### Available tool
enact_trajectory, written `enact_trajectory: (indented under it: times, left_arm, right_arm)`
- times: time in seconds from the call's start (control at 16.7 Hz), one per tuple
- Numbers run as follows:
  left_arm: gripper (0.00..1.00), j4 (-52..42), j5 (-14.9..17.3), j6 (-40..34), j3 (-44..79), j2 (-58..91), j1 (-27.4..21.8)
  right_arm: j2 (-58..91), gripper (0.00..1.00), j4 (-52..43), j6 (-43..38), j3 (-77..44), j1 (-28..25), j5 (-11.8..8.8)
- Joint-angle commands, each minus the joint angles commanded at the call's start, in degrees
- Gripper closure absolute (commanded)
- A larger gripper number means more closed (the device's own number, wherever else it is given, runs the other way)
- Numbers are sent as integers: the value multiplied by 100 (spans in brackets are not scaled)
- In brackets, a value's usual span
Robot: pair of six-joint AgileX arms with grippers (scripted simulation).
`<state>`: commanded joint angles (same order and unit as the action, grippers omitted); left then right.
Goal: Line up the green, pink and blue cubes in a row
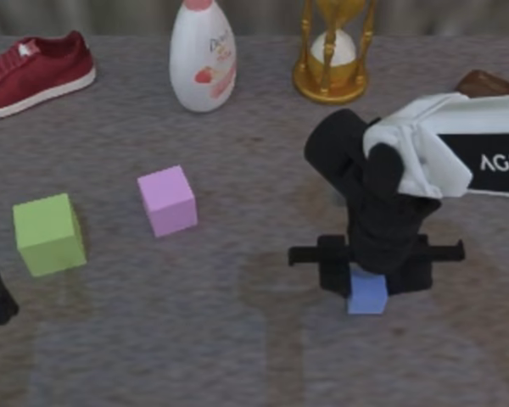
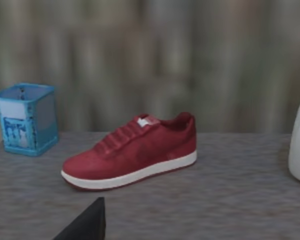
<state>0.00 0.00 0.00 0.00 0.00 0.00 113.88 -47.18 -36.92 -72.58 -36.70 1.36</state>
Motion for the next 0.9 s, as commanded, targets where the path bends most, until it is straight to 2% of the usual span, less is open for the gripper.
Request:
enact_trajectory:
  times: [0.72, 0.9]
  left_arm:
    - [0, 0, 0, 0, 0, 0, 0]
    - [0, 0, 0, 0, 0, 0, 0]
  right_arm:
    - [0, 2, 0, 0, 0, 0, 0]
    - [0, 0, 0, 0, 0, 0, 0]
